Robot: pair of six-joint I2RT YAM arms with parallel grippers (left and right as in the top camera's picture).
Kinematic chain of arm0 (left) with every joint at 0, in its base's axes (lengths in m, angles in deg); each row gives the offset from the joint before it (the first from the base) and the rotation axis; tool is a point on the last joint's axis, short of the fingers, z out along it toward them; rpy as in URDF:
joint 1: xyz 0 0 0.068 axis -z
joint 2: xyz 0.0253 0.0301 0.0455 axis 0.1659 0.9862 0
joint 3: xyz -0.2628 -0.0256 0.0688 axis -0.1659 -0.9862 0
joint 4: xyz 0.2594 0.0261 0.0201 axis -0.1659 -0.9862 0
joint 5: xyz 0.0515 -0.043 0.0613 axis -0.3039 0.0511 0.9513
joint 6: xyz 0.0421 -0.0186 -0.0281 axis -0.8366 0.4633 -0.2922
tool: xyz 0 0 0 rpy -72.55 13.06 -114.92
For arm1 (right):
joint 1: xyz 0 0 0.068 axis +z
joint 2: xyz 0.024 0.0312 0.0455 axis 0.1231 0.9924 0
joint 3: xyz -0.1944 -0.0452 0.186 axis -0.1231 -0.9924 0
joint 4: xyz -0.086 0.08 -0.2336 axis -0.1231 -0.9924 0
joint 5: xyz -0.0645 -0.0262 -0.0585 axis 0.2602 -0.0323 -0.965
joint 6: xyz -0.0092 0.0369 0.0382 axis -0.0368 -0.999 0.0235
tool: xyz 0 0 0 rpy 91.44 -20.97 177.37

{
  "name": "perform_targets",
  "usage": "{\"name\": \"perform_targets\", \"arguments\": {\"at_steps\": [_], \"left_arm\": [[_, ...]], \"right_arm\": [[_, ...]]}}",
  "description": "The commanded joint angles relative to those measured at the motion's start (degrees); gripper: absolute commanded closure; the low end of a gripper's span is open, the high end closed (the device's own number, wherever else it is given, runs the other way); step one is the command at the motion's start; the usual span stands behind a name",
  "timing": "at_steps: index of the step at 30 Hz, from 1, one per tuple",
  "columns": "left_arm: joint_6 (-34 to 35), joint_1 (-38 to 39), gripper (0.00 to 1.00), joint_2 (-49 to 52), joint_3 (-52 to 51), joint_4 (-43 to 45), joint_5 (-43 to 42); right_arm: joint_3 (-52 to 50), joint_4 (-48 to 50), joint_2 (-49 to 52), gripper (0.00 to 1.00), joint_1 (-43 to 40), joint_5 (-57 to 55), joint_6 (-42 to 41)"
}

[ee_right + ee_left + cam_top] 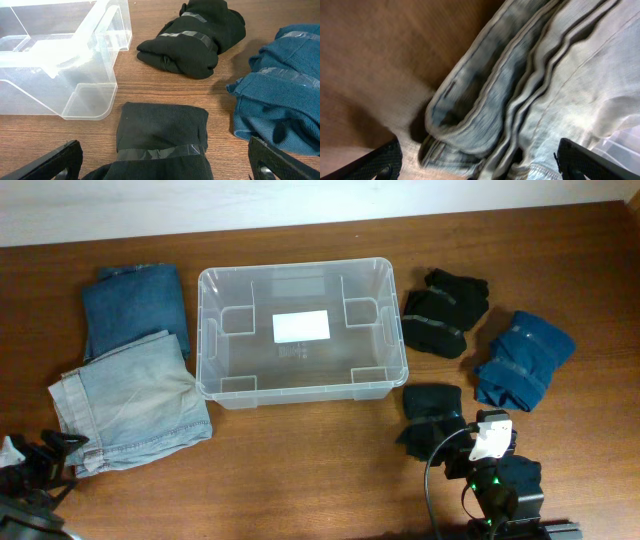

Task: Pack container
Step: 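Lower the left gripper and grasp the light-blue jeans edge, then lift the light-blue jeans and carry them into the clear box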

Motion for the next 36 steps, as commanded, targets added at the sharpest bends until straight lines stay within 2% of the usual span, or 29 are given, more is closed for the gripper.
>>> {"name": "perform_targets", "arguments": {"at_steps": [1,3,7,10,19,23,30,36], "left_arm": [[-2.0,1.4,0.01,3.8,-0.1,2.2,-1.1],[-2.0,2.8,0.07,4.8,-0.1,2.7,-1.1],[-2.0,6.0,0.11,6.3,-0.1,2.8,-1.1],[-2.0,8.6,0.22,7.1,-0.2,3.0,-0.9],[-2.0,11.1,0.77,7.2,-0.2,2.9,0.8],[-2.0,11.1,0.99,7.1,-0.1,2.5,-2.1],[-2.0,11.1,1.00,3.8,1.7,-0.9,-7.9],[-1.7,11.1,1.00,-7.2,8.6,-8.7,-13.4]], "right_arm": [[-0.4,0.2,-0.5,0.02,-0.4,0.1,0.4],[-0.4,0.2,-0.5,0.02,-0.4,0.1,0.4],[-0.4,0.2,-0.5,0.02,-0.4,0.1,0.4],[-0.4,0.1,-0.5,0.02,-0.4,0.1,0.4],[-0.4,0.2,-0.5,0.02,-0.4,0.1,0.4],[-0.4,0.2,-0.5,0.02,-0.4,0.1,0.4],[-0.4,0.2,-0.5,0.01,-0.4,0.1,0.4],[-0.4,0.1,-0.5,0.02,-0.4,0.1,0.4]]}}
